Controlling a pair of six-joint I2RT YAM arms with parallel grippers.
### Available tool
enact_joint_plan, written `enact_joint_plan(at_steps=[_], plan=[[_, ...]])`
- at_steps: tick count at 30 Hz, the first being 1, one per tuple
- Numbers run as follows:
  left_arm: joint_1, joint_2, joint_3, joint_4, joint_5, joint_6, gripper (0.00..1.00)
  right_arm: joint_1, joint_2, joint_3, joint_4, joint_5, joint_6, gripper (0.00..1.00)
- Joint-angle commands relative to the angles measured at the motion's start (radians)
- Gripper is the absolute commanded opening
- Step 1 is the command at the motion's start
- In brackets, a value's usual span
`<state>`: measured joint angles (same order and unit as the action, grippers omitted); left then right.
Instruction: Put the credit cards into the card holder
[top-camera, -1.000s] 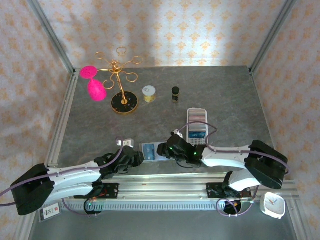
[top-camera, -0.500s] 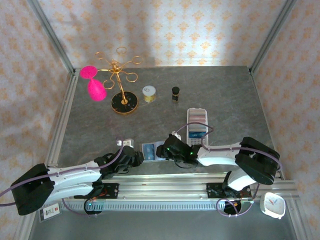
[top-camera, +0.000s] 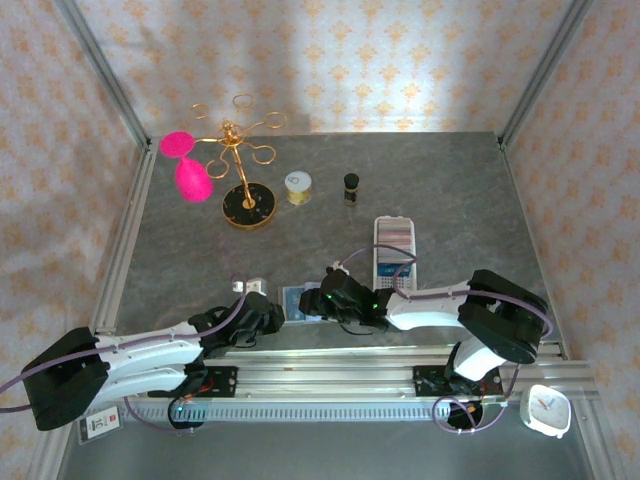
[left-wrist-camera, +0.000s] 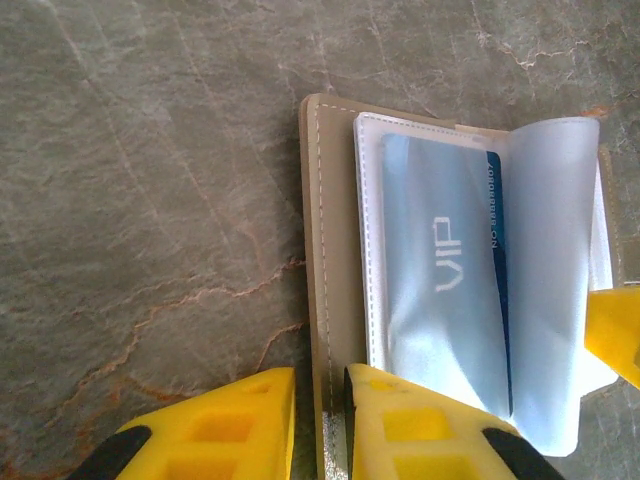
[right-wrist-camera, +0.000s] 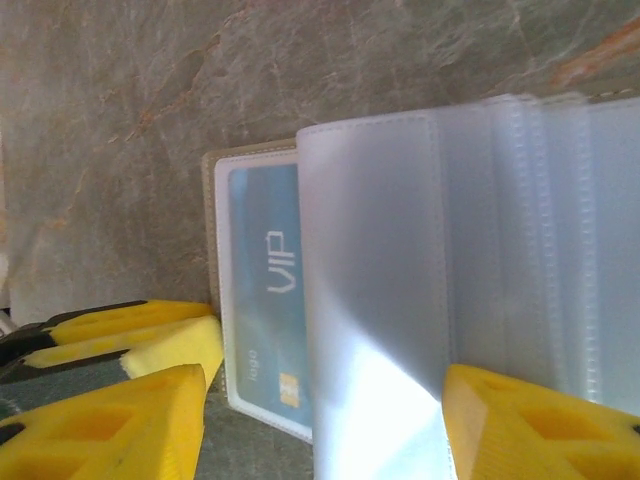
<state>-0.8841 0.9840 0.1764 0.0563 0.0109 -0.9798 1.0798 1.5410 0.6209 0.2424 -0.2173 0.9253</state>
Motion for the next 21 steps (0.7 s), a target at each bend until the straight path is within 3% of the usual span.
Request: enact_joint_plan(at_steps=[1, 21], plan=[[-0.003, 0.012, -0.017, -0.047, -0.017, -0.015, 0.20, 0.008, 0.007, 0.025, 0.042, -0.005, 0.022, 0.64], [-0.002, -0.036, -0.046, -0.024, -0.011, -0.024, 0.17, 0.010, 0.049, 0.035, 0.205, -0.068, 0.078, 0.66]])
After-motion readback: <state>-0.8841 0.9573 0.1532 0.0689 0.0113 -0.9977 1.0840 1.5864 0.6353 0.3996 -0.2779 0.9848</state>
